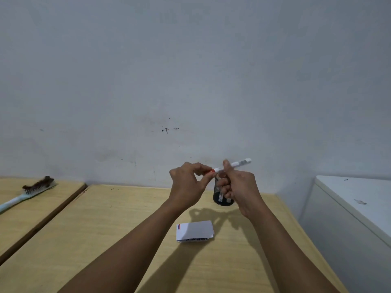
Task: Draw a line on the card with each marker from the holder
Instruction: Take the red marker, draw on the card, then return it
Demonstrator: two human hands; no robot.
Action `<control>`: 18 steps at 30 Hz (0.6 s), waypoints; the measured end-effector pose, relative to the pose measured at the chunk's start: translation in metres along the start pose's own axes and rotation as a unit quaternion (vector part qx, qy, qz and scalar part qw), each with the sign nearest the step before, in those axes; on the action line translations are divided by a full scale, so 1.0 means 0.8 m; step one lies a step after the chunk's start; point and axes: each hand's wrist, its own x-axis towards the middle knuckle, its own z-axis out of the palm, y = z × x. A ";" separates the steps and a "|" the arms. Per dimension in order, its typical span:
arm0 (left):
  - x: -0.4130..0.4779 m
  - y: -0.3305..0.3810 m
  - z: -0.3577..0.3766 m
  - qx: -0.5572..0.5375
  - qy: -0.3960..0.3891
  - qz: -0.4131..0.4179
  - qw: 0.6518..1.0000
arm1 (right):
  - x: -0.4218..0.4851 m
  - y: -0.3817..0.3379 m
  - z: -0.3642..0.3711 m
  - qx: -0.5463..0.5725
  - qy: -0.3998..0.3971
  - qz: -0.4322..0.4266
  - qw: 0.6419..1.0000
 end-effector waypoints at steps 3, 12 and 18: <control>0.027 0.012 0.000 0.069 0.023 0.034 0.997 | 0.021 -0.007 -0.015 -0.165 0.107 -0.171 0.965; 0.097 0.038 0.030 0.059 -0.023 0.087 0.994 | 0.088 -0.011 -0.049 -0.295 0.072 -0.301 0.904; 0.116 -0.017 0.082 0.176 -0.108 0.022 0.978 | 0.121 0.012 -0.066 -0.282 0.061 -0.236 0.928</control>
